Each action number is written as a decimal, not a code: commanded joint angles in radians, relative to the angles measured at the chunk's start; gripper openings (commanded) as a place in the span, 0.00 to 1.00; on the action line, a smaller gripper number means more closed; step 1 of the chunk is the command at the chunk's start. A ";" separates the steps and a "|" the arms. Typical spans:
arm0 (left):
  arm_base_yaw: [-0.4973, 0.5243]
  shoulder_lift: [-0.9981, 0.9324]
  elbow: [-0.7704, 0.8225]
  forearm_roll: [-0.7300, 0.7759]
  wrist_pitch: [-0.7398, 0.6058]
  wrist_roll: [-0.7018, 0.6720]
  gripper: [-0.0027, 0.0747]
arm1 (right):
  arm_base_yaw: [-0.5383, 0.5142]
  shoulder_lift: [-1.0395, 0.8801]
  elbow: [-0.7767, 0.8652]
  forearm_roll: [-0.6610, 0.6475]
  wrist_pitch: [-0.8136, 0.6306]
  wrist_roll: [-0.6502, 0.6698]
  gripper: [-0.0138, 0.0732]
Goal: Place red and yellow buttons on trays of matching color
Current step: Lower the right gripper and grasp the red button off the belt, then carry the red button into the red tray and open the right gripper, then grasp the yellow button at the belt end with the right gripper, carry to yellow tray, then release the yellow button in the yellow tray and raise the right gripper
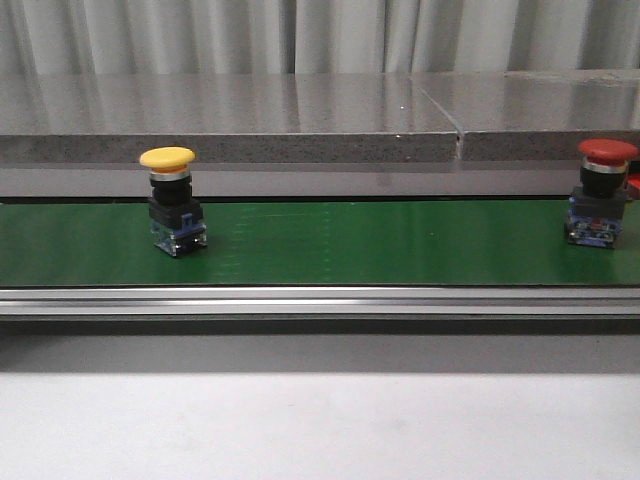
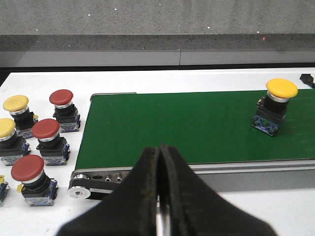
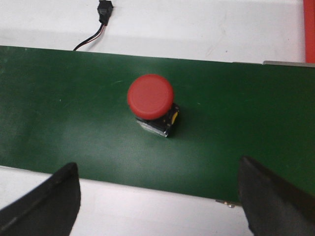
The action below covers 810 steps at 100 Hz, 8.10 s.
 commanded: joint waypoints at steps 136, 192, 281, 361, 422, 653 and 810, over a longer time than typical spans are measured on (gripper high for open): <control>-0.009 0.007 -0.024 -0.007 -0.084 0.000 0.01 | -0.212 0.405 -0.390 -0.038 0.034 -0.035 0.29; -0.009 0.007 -0.024 -0.007 -0.084 0.000 0.01 | -0.520 0.622 -0.483 -0.014 -0.122 0.036 0.29; -0.009 0.007 -0.024 -0.007 -0.084 0.000 0.01 | -0.534 0.798 -0.483 0.017 -0.296 0.036 0.70; -0.009 0.007 -0.024 -0.007 -0.084 0.000 0.01 | -0.464 0.482 -0.471 0.012 -0.140 0.033 0.85; -0.009 0.007 -0.024 -0.007 -0.084 0.000 0.01 | -0.288 0.192 -0.227 0.018 0.083 -0.039 0.84; -0.009 0.007 -0.024 -0.007 -0.084 0.000 0.01 | -0.605 0.230 -0.210 0.139 -0.061 -0.114 0.15; -0.009 0.007 -0.024 -0.007 -0.084 0.000 0.01 | -0.672 0.343 -0.044 0.270 -0.323 -0.084 0.91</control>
